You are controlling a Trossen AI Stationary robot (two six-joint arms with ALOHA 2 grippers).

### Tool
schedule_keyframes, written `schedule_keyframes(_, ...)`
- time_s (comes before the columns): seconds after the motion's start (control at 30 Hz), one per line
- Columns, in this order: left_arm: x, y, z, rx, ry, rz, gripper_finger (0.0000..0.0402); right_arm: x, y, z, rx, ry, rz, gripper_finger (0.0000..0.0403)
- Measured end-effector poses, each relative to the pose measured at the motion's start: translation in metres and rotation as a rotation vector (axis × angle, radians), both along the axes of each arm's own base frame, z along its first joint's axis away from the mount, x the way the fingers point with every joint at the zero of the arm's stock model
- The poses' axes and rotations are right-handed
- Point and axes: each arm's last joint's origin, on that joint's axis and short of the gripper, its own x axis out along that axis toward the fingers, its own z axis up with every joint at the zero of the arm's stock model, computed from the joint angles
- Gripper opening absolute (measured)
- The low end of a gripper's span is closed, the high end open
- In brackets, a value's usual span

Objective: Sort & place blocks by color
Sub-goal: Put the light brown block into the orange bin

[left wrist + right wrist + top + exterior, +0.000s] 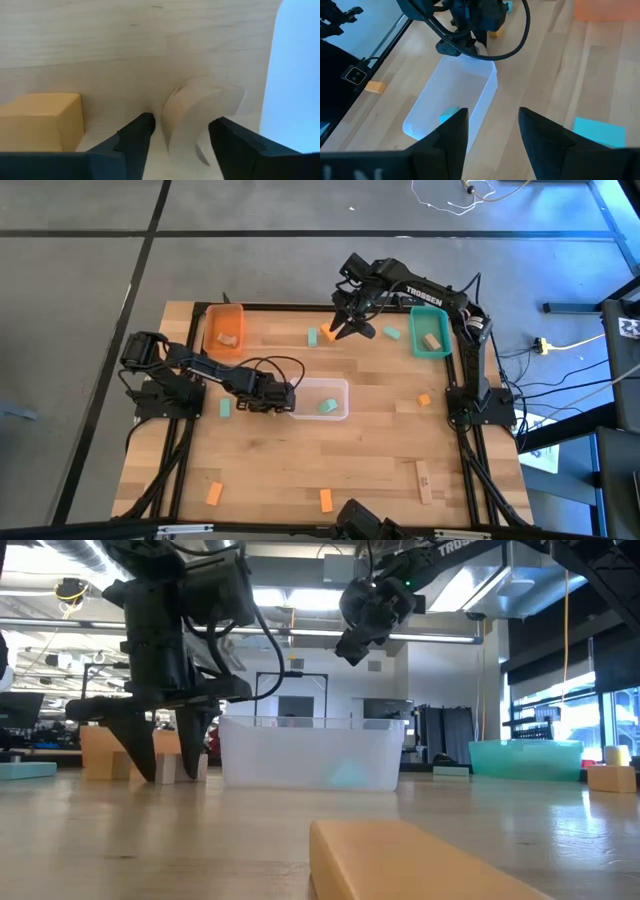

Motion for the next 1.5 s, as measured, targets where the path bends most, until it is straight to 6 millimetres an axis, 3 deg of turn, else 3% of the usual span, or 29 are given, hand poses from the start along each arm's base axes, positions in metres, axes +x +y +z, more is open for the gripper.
schedule_keyframes(0.27, -0.002, 0.000, -0.001, 0.014, 0.023, -0.025, 0.0067, 0.000, 0.000, 0.000, -0.006, -0.005, 0.004, 0.0174)
schedule_keyframes(0.53, 0.011, 0.008, 0.025, 0.122, 0.044, -0.039, 0.0066, -0.001, 0.000, 0.000, -0.015, -0.008, 0.014, 0.0174)
schedule_keyframes(0.8, 0.019, 0.033, 0.076, 0.182, 0.167, -0.051, 0.0066, -0.005, -0.001, 0.004, -0.065, 0.019, -0.008, 0.0174)
schedule_keyframes(1.03, 0.003, 0.068, 0.112, 0.246, 0.386, -0.013, 0.0066, -0.010, -0.004, 0.010, -0.225, 0.105, -0.076, 0.0174)
schedule_keyframes(1.2, -0.020, 0.103, 0.116, 0.254, 0.572, 0.004, 0.0066, -0.012, -0.005, 0.013, -0.253, 0.110, -0.093, 0.0174)
schedule_keyframes(1.5, -0.059, 0.178, 0.117, 0.269, 0.720, -0.040, 0.0066, -0.012, -0.007, 0.014, -0.255, 0.107, -0.100, 0.0174)
